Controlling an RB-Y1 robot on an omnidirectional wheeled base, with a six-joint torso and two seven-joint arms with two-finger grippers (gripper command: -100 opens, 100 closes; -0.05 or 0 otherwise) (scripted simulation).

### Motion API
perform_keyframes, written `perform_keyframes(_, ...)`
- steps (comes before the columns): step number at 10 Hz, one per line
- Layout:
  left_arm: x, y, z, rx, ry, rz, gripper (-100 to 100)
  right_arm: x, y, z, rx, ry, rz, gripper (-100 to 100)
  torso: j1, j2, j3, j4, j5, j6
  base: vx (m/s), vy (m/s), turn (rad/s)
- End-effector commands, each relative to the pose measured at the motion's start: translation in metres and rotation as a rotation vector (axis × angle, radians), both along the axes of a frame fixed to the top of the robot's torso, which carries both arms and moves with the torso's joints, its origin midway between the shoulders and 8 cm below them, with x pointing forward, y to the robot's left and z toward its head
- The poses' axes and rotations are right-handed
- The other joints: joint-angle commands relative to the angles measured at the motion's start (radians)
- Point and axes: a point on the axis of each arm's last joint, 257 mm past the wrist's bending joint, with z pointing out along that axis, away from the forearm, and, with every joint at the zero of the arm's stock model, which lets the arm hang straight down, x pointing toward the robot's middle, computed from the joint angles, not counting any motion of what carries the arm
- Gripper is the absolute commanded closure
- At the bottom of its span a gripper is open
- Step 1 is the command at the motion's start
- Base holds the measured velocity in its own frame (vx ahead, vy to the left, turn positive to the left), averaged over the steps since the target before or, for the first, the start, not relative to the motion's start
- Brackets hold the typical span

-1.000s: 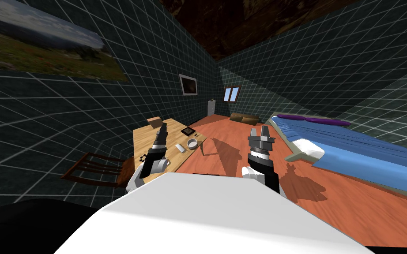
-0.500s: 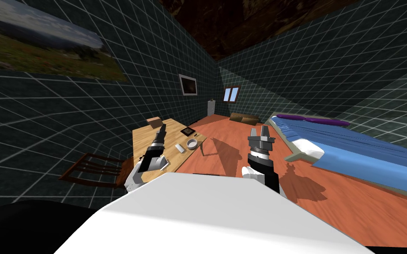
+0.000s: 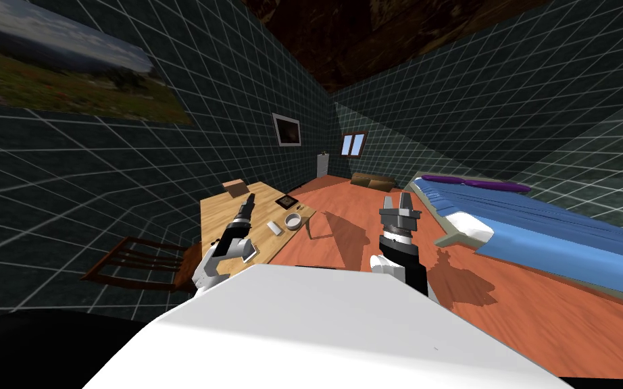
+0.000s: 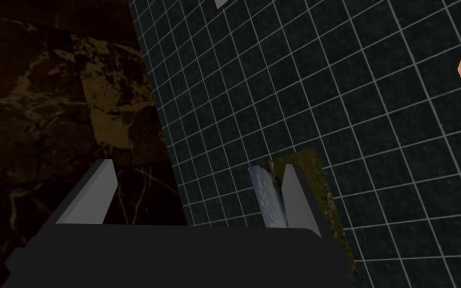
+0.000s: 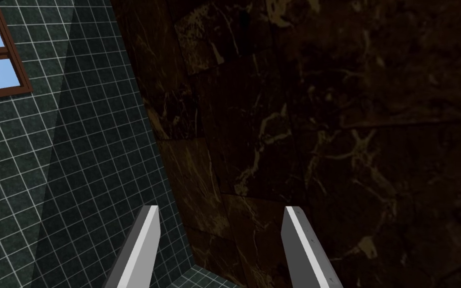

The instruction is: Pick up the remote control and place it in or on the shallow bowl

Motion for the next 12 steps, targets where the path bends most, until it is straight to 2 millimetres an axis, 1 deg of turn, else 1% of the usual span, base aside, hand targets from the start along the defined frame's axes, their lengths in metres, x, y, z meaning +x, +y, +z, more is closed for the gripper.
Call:
perform_keyframes(1,0.005,0.019,-0.024,-0.001,0.074,0.044,-100,0.000,0.000,0.000,0.000,0.000,0.000,0,0.000,0.000,0.000,0.000,0.000,0.000,0.019,-0.009,-0.036)
perform_keyframes(2,0.005,0.020,-0.027,-0.005,0.087,0.047,-100,0.000,0.000,0.000,0.000,0.000,0.000,0,0.000,0.000,0.000,0.000,0.000,0.000,0.017,-0.005,-0.015)
perform_keyframes(3,0.008,0.037,-0.043,-0.003,0.139,0.079,-100,0.000,0.000,0.000,0.000,0.000,0.000,0,0.000,0.000,0.000,0.000,0.000,0.000,0.020,-0.011,-0.037)
perform_keyframes(4,0.009,0.039,-0.049,-0.010,0.162,0.083,-100,0.000,0.000,0.000,0.000,0.000,0.000,0,0.000,0.000,0.000,0.000,0.000,0.000,0.021,-0.008,-0.025)
perform_keyframes(5,0.011,0.054,-0.063,-0.006,0.209,0.110,-100,0.000,0.000,0.000,0.000,0.000,0.000,0,0.000,0.000,0.000,0.000,0.000,0.000,0.031,-0.008,-0.059)
perform_keyframes(6,0.011,0.056,-0.070,-0.014,0.232,0.115,-100,0.000,0.000,0.000,0.000,0.000,0.000,0,0.000,-0.001,0.000,0.000,0.000,0.000,0.025,-0.007,-0.018)
perform_keyframes(7,0.011,0.056,-0.073,-0.017,0.241,0.116,-100,0.000,0.000,0.000,0.000,0.000,0.000,0,0.000,-0.001,0.000,0.000,0.000,0.000,0.011,-0.003,0.005)
perform_keyframes(8,0.011,0.073,-0.092,-0.018,0.302,0.143,-100,0.000,0.000,0.000,0.000,0.000,0.000,0,0.000,0.000,0.000,0.000,0.000,0.000,0.019,-0.012,-0.057)
perform_keyframes(9,0.011,0.074,-0.098,-0.025,0.324,0.145,-100,0.000,0.000,0.000,0.000,0.000,0.000,0,0.000,0.000,0.000,0.000,0.000,0.000,0.022,-0.008,-0.031)
perform_keyframes(10,0.011,0.088,-0.111,-0.021,0.373,0.166,-100,0.000,0.000,0.000,0.000,0.000,0.000,0,0.000,0.000,0.000,0.000,0.000,0.000,0.035,-0.010,-0.077)
perform_keyframes(11,0.009,0.090,-0.123,-0.034,0.410,0.170,-100,0.000,0.000,0.000,0.000,0.000,0.000,0,0.000,-0.001,-0.001,0.000,0.000,0.000,0.034,-0.003,-0.035)
perform_keyframes(12,0.008,0.102,-0.135,-0.030,0.460,0.185,-100,0.000,0.000,0.000,0.000,0.000,0.000,0,0.000,-0.001,-0.001,0.000,0.000,0.000,0.040,-0.007,-0.077)
